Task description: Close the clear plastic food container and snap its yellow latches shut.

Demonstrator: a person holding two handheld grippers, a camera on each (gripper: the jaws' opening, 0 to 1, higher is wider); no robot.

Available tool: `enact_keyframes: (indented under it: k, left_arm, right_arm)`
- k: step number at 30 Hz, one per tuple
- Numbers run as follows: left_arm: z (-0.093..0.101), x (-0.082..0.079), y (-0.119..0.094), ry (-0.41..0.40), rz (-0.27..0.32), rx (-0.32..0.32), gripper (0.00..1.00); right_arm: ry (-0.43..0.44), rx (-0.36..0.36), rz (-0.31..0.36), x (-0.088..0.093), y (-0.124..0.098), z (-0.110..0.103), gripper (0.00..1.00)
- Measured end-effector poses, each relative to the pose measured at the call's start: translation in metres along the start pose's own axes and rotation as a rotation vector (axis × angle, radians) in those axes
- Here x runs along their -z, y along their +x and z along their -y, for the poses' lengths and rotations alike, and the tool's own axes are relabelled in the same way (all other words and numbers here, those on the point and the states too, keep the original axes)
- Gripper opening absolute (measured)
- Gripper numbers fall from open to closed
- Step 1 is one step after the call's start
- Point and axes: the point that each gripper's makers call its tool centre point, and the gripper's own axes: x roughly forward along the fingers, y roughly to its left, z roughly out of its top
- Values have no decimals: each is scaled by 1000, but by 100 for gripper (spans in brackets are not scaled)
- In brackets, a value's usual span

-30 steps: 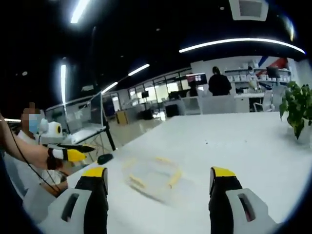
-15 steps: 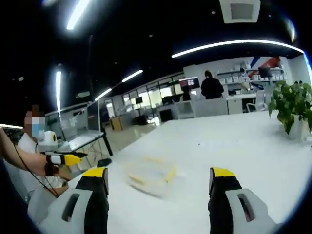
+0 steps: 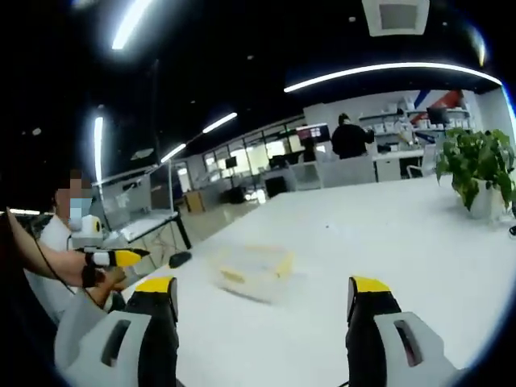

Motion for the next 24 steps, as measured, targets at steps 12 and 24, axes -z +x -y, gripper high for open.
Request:
enact_keyframes:
  k: [12, 24]
  left_arm:
    - [15, 16, 0, -5, 7, 0, 86]
    - [20, 30, 4, 41, -29, -5, 81]
  right_arm:
    - [3, 4, 27, 3, -6, 1, 88]
    - [-18, 1, -9, 11, -5, -1, 87]
